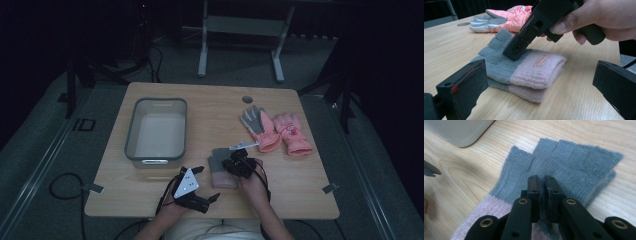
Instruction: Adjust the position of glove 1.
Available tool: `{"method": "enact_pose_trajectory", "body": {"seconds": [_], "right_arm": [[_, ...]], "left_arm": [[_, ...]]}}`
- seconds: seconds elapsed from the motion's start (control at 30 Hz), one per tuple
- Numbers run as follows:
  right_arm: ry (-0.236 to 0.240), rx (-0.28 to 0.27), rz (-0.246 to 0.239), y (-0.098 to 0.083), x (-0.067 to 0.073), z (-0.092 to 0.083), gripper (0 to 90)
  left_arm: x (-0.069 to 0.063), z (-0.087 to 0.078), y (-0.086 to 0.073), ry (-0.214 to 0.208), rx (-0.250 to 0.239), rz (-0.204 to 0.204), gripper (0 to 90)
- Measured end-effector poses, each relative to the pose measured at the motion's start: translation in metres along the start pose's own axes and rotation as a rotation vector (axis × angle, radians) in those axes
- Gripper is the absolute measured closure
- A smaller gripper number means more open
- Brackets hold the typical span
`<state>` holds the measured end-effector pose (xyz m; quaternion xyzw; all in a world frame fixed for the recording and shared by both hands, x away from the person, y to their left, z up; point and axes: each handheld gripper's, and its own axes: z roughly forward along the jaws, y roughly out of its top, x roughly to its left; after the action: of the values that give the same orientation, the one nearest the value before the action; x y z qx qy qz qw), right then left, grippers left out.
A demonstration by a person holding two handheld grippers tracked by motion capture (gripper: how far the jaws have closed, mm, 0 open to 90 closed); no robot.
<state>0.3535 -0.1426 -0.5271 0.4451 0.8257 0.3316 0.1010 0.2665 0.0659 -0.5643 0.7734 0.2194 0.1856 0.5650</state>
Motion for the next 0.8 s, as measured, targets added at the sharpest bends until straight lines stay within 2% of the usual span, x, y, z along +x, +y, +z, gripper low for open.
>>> {"method": "enact_pose_trajectory", "body": {"seconds": [0.17, 0.3, 0.4, 0.5, 0.57, 0.67, 0.73, 0.8], "right_arm": [[-0.003, 0.007, -0.002, -0.002, 0.001, 0.006, 81.0], [0.011, 0.001, -0.001, -0.005, -0.001, 0.008, 78.7], [0.027, 0.003, -0.006, -0.005, -0.002, 0.007, 75.7], [0.039, 0.0, -0.046, -0.001, -0.001, -0.002, 69.7], [0.042, -0.022, -0.056, 0.002, -0.002, -0.01, 67.0], [0.046, -0.084, -0.075, 0.008, -0.014, -0.027, 63.1], [0.037, -0.113, -0.1, 0.013, -0.024, -0.036, 61.0], [0.05, -0.128, -0.12, 0.017, -0.036, -0.042, 59.1]], "left_arm": [[0.0, 0.0, 0.0, 0.011, 0.006, -0.002, 0.0], [-0.002, 0.002, 0.001, 0.053, 0.026, -0.003, 0.0], [-0.001, 0.002, 0.001, 0.049, 0.019, -0.002, 0.0], [-0.001, 0.002, 0.001, 0.036, 0.014, 0.005, 0.0], [-0.003, 0.003, 0.004, 0.062, 0.031, 0.032, 0.0], [-0.004, 0.002, 0.013, 0.05, 0.048, 0.043, 0.0], [-0.005, 0.002, 0.017, 0.055, 0.054, 0.053, 4.1], [-0.005, 0.003, 0.021, -0.006, 0.051, 0.05, 4.6]]}}
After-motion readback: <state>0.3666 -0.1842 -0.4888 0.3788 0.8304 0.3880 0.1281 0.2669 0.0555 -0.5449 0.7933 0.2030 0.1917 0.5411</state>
